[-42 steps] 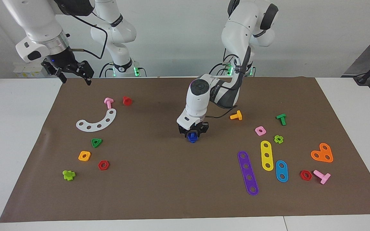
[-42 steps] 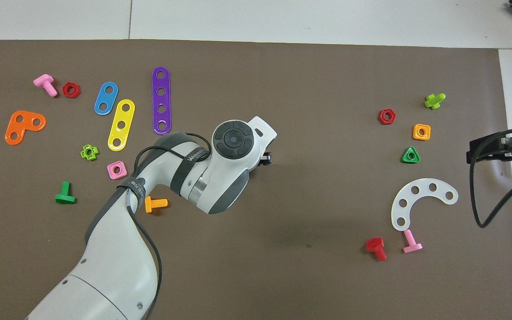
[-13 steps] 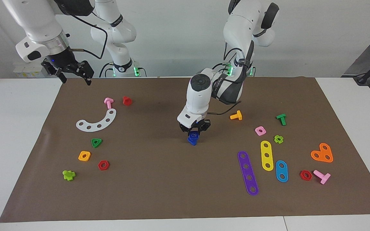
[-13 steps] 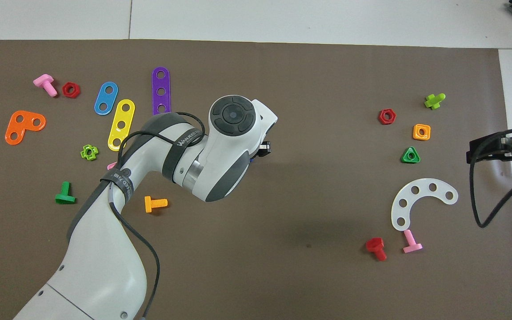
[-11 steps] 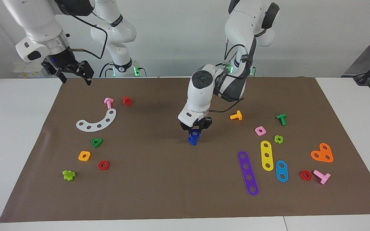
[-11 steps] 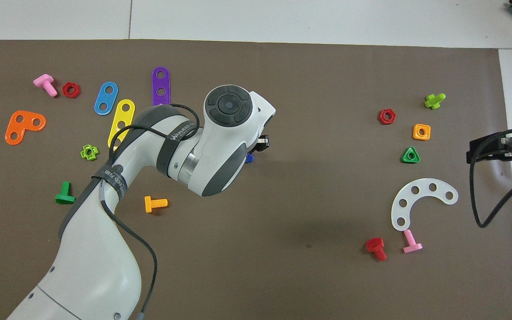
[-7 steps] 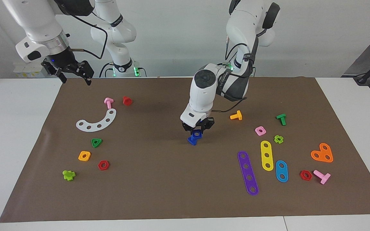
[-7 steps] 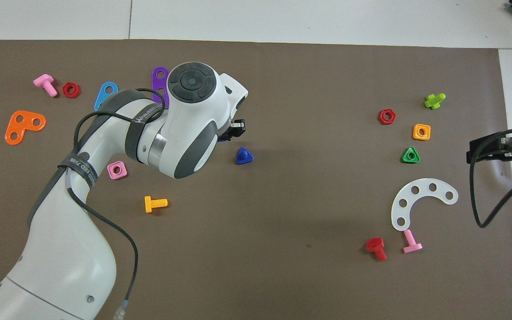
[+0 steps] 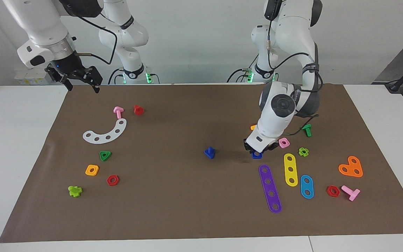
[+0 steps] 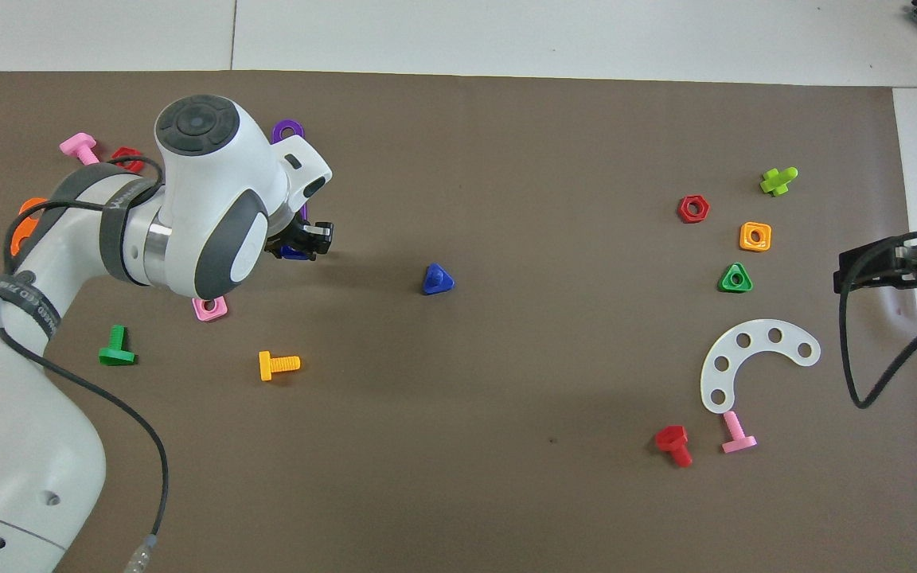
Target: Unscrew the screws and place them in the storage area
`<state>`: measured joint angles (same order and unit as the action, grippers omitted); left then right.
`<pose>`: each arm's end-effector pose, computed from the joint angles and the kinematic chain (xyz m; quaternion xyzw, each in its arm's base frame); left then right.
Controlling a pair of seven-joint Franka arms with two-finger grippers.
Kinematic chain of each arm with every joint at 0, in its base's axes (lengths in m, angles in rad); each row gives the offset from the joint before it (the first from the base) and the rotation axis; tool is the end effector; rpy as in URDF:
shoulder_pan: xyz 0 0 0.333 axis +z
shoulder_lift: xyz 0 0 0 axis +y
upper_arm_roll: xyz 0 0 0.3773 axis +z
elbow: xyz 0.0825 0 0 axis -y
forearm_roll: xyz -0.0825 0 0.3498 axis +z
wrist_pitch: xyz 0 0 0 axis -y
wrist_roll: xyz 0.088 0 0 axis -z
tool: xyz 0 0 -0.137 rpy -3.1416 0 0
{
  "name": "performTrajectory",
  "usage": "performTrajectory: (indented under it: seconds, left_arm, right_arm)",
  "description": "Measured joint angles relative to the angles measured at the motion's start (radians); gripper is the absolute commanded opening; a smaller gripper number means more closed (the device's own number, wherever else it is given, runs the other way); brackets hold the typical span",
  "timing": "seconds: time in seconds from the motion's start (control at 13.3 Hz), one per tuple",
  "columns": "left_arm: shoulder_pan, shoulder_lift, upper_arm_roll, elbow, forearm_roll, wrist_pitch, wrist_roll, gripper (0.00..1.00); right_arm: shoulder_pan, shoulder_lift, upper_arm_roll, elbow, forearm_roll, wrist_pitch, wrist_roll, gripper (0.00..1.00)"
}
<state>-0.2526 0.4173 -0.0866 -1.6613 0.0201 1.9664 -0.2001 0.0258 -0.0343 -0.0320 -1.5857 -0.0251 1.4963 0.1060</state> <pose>0.6123 -0.2065 0.4013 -0.9959 0.0710 0.0556 0.0064 0.4979 -0.0070 0.6606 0.9979 -0.0566 -0.0269 0.0134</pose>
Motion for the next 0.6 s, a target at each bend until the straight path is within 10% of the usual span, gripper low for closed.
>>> performTrajectory:
  seconds: [0.15,0.38,0.6]
  left_arm:
    - [0.038,-0.026,0.000,-0.069,-0.001,0.026,0.075,0.27]
    - [0.062,-0.062,0.000,-0.211,-0.001,0.174,0.125,1.00]
    - [0.070,-0.076,0.000,-0.251,-0.002,0.219,0.134,1.00]
  right_arm:
    - [0.013,0.001,0.001,-0.003,0.000,0.033,0.000,1.00]
    - [0.070,0.017,0.010,-0.038,0.002,0.103,0.012,1.00]
    - [0.197,0.088,0.018,-0.081,0.002,0.246,0.167,1.00]
